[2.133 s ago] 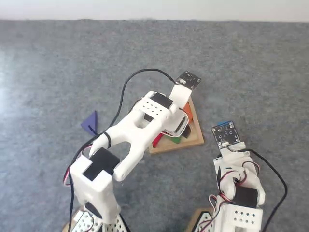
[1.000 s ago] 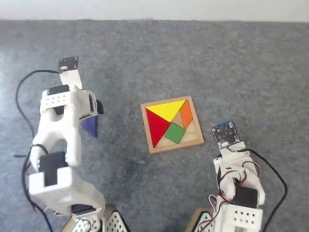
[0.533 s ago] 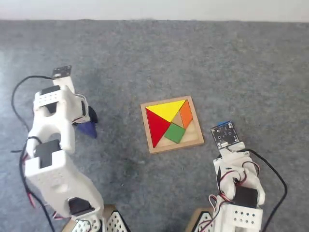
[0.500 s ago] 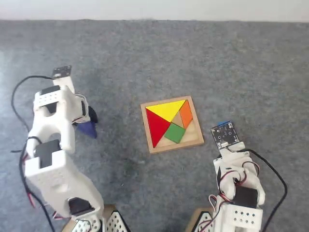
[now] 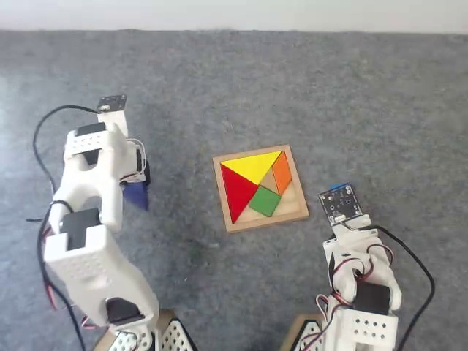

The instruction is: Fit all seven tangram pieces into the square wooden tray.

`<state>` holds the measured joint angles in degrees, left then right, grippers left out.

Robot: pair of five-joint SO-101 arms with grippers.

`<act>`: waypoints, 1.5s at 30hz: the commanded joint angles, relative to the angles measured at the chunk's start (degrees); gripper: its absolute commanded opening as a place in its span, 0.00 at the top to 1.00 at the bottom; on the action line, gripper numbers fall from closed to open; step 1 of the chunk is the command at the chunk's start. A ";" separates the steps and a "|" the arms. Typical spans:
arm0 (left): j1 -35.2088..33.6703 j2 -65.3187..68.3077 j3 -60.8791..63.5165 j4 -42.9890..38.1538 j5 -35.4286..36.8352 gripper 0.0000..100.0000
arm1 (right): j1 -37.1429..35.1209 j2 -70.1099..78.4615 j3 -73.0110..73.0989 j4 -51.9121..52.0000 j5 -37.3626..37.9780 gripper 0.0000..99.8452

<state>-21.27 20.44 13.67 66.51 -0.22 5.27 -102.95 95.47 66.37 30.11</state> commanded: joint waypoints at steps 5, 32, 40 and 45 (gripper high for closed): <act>-6.33 -18.02 5.67 0.44 -1.58 0.80 | -0.48 0.04 0.97 0.48 0.70 0.95; 3.69 -1.41 6.37 2.02 -2.29 0.81 | -0.48 0.04 0.97 0.48 0.62 0.94; 3.78 -1.58 5.32 2.37 -2.55 0.92 | -0.48 0.04 0.97 0.48 0.70 0.94; 3.87 -1.58 0.40 6.86 -2.64 0.96 | -0.48 0.04 0.97 0.48 0.62 0.95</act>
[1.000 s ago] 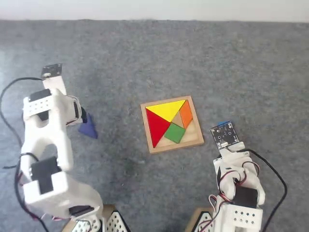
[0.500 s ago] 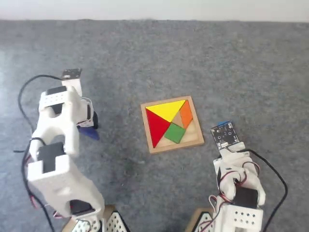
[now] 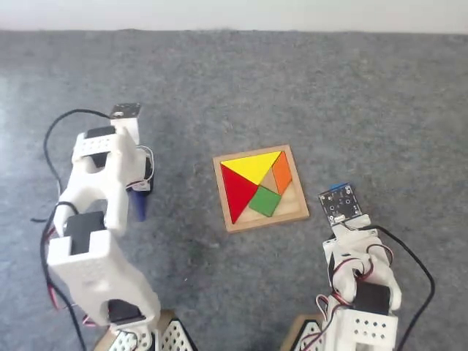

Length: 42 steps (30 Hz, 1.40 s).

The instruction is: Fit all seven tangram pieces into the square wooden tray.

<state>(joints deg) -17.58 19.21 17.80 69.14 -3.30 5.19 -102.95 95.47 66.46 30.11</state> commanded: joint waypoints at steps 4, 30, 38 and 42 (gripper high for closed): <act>4.04 -0.44 -11.65 11.16 0.35 0.99 | -0.40 0.04 0.97 0.40 0.53 0.95; 48.00 10.02 -25.10 -2.02 8.18 0.99 | 12.62 -0.66 -0.62 -2.07 -3.25 0.95; 51.16 11.43 -25.19 -3.25 10.29 0.99 | 12.26 -0.66 -0.35 -2.15 -2.99 0.95; 51.16 11.43 -25.19 -2.37 12.31 0.93 | 12.26 -0.66 -0.35 -2.15 -2.99 0.95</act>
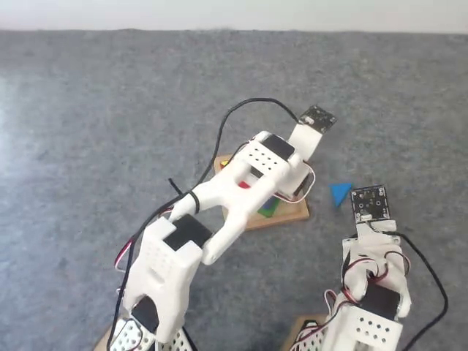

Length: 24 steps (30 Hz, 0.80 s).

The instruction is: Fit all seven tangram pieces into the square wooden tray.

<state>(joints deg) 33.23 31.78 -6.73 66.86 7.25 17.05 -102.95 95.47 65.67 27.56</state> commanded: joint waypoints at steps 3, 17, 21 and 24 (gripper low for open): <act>0.35 -1.14 -0.66 0.70 2.11 0.86 | 0.40 -0.66 -0.35 -1.45 -0.44 0.95; -1.76 -11.60 2.77 1.23 2.11 0.82 | 0.31 -0.66 -0.18 -2.51 -0.70 0.95; -6.68 -19.34 7.16 -1.67 1.85 0.82 | 0.31 -0.66 -0.18 -2.51 -0.70 0.95; -8.53 -27.25 15.16 -8.26 1.67 0.82 | 0.22 -0.66 0.26 -2.59 -0.62 0.95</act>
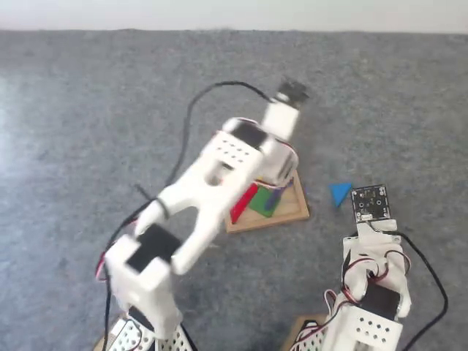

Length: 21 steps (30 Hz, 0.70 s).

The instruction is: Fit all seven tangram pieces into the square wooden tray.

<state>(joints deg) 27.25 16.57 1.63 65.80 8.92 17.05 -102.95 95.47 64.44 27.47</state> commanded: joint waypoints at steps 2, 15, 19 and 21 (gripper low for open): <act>-2.81 -17.93 13.67 -12.84 -1.05 0.82 | -0.31 -0.66 0.44 -1.45 -0.35 0.95; -5.19 -15.65 25.80 -23.56 -1.05 0.99 | -1.71 -0.66 0.70 -1.36 -0.26 0.95; -4.48 -14.15 25.63 -23.47 -1.32 0.99 | -1.71 -0.66 0.70 -1.36 -0.26 0.95; -3.16 -14.15 25.80 -23.47 -1.41 0.99 | -1.71 -0.66 0.70 -1.36 -0.26 0.95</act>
<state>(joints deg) 22.42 2.95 29.67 43.56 8.31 15.74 -102.95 95.47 64.35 27.47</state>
